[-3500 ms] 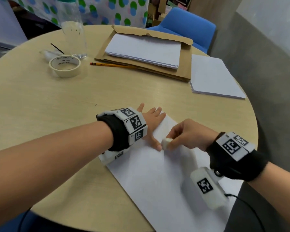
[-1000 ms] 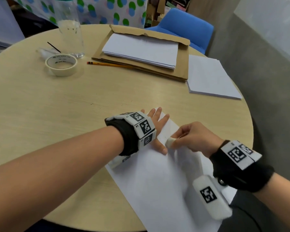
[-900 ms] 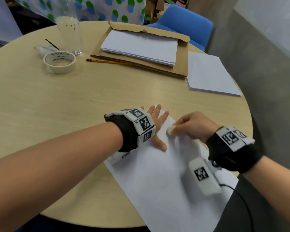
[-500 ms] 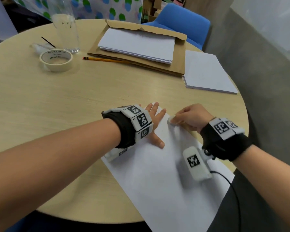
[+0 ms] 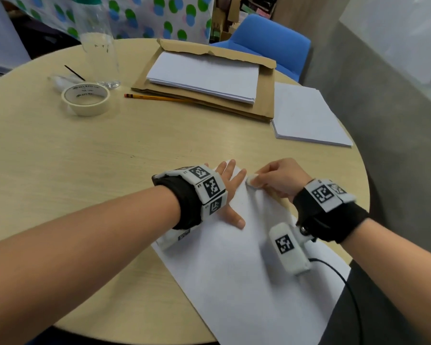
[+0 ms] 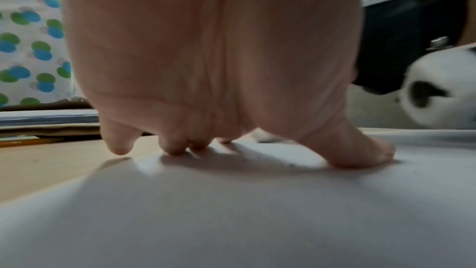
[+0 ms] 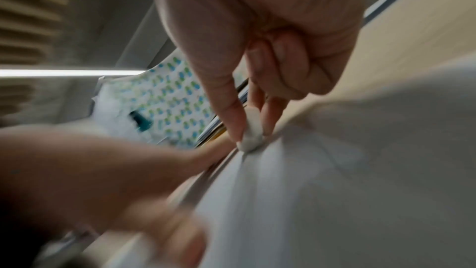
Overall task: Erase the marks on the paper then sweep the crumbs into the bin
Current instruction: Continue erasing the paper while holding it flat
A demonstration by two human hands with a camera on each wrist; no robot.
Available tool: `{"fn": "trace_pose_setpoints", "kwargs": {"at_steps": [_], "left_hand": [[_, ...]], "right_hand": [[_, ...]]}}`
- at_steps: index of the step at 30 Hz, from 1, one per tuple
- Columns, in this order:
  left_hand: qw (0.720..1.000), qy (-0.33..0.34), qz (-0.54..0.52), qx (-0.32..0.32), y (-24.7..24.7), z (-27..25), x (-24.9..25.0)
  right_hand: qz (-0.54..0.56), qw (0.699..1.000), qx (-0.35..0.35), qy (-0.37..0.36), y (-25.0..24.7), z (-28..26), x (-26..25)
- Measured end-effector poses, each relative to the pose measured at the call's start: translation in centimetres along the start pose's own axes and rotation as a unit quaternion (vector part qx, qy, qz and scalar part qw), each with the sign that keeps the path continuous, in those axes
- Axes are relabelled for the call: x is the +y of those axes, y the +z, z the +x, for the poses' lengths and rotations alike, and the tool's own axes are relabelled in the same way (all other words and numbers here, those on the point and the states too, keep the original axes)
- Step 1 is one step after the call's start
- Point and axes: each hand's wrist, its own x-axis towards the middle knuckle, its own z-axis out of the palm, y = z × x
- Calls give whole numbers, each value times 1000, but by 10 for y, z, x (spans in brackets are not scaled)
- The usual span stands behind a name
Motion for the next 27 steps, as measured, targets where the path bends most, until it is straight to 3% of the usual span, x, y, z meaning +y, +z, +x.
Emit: {"fn": "trace_pose_setpoints", "kwargs": {"at_steps": [5,12,18,24,27], "left_hand": [[1000,-5,-1,-6,0,1,-1],[1000,-8,-5,-1,-1,-1,0],[1000,-3,-16,0,1,-2,-1],[1000,-2,-17,-3,0,0,-1],[1000,-2,-15,1,1,-1,-1]], "right_hand": [[-57,992,-114,11,8,-22,16],[32,999,14,21,2,8,-7],[-59,994,-96,2,3,-18,9],[-17,1000,11,5,-2,10,-10],[-55,998,-19,-16,-1,-2,5]]}}
